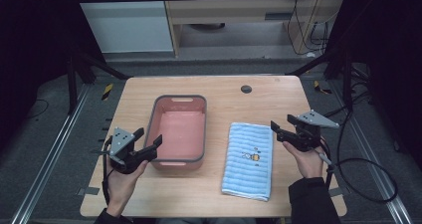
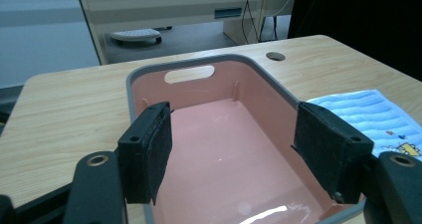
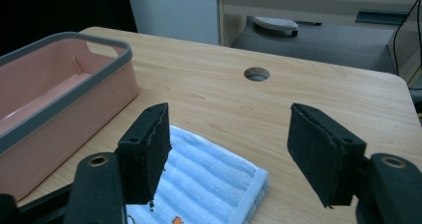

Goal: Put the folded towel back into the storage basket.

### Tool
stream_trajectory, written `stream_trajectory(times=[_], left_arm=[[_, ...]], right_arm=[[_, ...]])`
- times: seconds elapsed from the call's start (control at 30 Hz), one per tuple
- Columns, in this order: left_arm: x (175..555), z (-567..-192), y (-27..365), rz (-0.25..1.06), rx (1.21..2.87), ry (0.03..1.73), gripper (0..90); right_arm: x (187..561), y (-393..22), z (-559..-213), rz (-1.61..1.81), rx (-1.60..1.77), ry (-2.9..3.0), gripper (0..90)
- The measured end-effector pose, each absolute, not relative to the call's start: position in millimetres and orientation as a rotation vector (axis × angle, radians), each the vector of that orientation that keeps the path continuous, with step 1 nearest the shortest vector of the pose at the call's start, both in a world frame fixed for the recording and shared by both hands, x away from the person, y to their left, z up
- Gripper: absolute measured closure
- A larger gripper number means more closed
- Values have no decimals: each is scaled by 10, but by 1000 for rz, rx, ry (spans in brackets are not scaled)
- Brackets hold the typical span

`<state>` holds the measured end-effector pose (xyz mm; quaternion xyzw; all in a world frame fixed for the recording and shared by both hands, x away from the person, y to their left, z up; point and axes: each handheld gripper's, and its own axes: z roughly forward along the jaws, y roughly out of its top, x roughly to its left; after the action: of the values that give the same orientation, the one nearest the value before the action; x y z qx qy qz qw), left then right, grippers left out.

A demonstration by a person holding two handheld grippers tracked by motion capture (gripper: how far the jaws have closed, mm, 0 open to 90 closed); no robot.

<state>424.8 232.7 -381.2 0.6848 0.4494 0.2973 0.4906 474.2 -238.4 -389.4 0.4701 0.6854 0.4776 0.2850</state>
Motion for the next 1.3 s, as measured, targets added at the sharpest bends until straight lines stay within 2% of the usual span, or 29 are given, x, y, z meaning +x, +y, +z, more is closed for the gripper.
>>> stream_trajectory(times=[0.57,0.87,1.3], left_arm=[[4302,-3818,1954,694,1690,1036,331],[4323,-3855,1724,683,1722,1003,345],[4309,-3928,1487,651,1764,964,355]], right_arm=[[4845,-2330,-3787,1296,1238,1844,434],[4899,-2294,-3810,1294,1234,1859,533],[4936,-2291,-3812,1285,1237,1864,556]])
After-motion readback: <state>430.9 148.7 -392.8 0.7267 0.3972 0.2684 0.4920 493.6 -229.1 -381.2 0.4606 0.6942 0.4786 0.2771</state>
